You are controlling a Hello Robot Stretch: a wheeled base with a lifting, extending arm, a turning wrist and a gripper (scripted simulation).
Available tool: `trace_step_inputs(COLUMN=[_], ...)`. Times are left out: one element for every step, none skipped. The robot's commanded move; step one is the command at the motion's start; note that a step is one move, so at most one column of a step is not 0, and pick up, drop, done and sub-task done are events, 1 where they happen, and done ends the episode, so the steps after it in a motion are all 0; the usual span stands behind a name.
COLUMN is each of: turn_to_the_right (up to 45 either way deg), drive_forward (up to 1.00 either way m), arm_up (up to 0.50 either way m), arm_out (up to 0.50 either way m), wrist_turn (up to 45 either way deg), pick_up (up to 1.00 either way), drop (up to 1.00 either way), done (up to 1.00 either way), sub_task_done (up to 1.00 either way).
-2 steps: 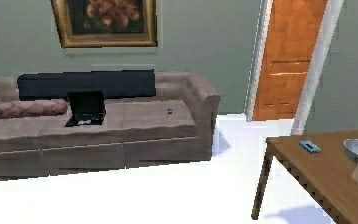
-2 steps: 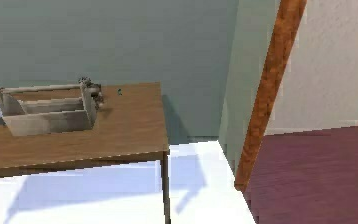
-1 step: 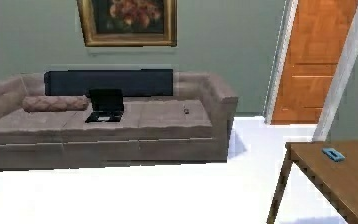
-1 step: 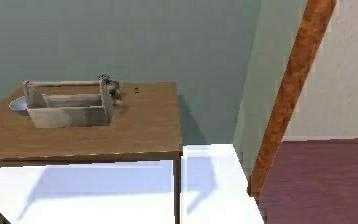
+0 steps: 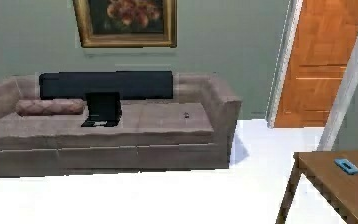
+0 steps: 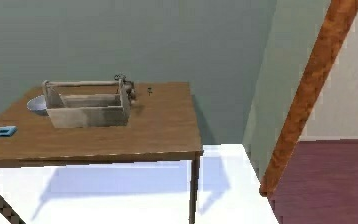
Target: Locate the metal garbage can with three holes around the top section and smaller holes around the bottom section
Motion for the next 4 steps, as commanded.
trace_step_inputs(turn_to_the_right=[0.0, 39.0, 0.0, 21.0], drive_forward=[1.00, 0.00, 0.05, 0.00], arm_up=[0.00, 0.00, 0.00, 0.00], arm_out=[0.00, 0.00, 0.00, 0.00], wrist_turn=[0.0, 0.0, 0.0, 0.0], pick_up=[0.00, 0.00, 0.00, 0.00], drop=[0.00, 0.00, 0.00, 0.00], done=[0.00, 0.00, 0.00, 0.00], sub_task_done=[0.00, 0.00, 0.00, 0.00])
